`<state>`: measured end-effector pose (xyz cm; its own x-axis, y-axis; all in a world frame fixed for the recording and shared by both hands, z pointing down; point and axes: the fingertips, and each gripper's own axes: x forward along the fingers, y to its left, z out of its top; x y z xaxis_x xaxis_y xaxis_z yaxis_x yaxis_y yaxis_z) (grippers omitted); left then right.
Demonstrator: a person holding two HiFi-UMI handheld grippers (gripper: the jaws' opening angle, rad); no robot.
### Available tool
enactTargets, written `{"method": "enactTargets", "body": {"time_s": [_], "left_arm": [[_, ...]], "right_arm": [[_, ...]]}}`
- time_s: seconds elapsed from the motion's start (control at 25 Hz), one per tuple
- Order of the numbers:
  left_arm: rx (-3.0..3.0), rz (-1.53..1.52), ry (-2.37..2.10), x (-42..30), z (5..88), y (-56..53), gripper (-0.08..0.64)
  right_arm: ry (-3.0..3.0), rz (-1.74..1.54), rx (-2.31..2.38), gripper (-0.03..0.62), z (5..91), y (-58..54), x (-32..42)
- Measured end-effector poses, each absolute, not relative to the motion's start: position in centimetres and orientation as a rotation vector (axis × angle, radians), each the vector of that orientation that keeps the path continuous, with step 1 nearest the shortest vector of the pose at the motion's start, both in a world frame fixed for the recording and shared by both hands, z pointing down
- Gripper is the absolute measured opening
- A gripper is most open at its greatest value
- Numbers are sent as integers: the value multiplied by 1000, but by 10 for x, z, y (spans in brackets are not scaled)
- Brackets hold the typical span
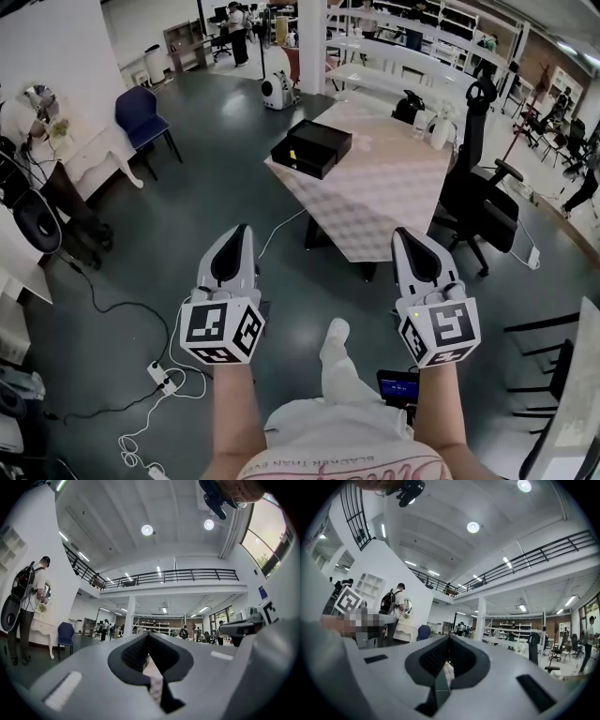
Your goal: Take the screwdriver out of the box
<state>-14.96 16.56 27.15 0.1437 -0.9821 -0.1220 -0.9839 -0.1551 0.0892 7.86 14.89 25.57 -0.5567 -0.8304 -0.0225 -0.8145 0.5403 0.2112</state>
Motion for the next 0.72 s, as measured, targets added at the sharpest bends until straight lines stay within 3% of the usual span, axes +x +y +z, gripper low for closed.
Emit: {"method": "enactTargets", "body": {"time_s": [0.72], "left_arm": [[-2390, 202, 2114, -159, 299, -80, 11]], "right_arm": [[-2725, -254, 1385, 6, 271, -102, 65]]}}
